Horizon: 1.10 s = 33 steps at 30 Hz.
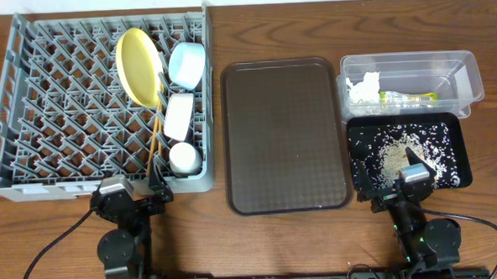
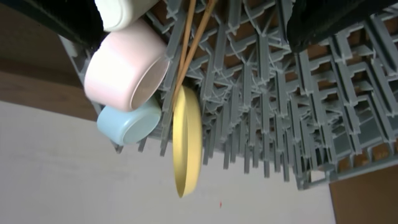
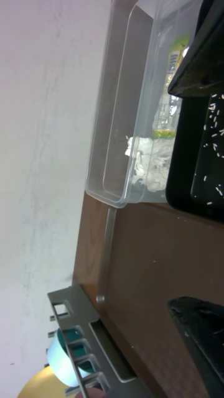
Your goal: Sort waste into correct bins and load items into the dishwasher
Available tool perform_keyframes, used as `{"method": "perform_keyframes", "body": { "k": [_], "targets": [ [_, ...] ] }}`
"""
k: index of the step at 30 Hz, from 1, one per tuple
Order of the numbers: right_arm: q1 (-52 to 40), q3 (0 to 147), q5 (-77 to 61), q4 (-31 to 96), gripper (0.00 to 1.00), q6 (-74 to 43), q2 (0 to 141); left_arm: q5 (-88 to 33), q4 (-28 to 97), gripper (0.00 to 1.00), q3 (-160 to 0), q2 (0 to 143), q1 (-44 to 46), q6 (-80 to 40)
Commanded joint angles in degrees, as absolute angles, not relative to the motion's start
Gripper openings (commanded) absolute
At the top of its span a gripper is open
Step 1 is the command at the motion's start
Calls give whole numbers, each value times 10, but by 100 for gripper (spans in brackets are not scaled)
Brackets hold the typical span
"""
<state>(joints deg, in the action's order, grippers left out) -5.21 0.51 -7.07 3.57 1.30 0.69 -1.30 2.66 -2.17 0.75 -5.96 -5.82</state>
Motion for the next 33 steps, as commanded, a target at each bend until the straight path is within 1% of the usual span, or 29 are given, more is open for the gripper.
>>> {"method": "perform_keyframes", "body": {
  "k": [1,33],
  "targets": [
    [-50,3,-76,36,99,13,4,-8,36,94,-2,1,-62,-48],
    [-50,3,-76,36,99,13,4,-6,40,95,-2,3,-60,-35]
  ]
}}
